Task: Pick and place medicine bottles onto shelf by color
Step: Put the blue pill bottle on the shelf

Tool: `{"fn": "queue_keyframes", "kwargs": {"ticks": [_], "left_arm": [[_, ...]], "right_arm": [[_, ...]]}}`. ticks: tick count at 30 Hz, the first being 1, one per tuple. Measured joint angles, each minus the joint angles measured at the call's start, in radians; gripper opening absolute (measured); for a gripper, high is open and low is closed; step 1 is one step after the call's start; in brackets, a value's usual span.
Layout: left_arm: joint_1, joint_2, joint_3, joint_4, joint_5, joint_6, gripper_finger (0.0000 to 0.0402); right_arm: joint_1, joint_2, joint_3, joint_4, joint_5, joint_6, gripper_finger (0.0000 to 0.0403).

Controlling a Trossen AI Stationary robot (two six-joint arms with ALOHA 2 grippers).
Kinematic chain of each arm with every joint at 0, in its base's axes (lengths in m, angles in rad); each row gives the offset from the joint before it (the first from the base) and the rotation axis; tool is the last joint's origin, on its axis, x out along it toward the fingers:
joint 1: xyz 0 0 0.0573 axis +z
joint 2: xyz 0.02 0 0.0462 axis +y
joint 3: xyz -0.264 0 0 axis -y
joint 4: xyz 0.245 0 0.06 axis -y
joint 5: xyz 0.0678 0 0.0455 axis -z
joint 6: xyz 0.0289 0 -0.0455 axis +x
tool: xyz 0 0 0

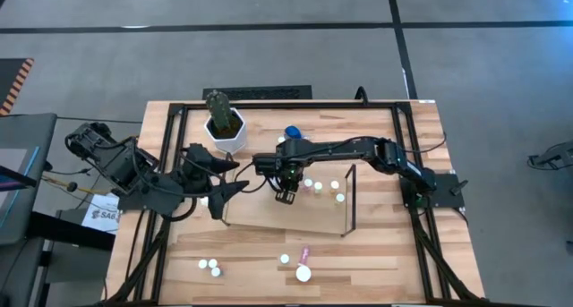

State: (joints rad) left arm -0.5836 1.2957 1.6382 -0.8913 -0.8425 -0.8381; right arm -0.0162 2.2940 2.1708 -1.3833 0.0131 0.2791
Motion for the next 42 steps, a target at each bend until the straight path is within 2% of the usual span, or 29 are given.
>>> {"fn": "queue_keyframes", "kwargs": {"ticks": [8,24,28,42], "left_arm": [[0.015,0.000,0.000,0.001,0.019,-0.001,0.0281],[0.015,-0.001,0.000,0.023,0.001,-0.014,0.0281],[0.015,-0.001,0.000,0.023,-0.012,-0.017,0.0281],[0.015,-0.001,0.000,0.031,-0.029,-0.019,0.0281]], "right_arm": [[0.000,0.000,0.000,0.010,-0.039,-0.019,0.0134],[-0.006,0.000,0.000,0.031,-0.035,-0.018,0.0134],[-0.012,0.001,0.000,0.035,0.001,-0.031,0.0133],[-0.040,0.001,-0.025,0.057,-0.013,-0.042,0.0133]]}}
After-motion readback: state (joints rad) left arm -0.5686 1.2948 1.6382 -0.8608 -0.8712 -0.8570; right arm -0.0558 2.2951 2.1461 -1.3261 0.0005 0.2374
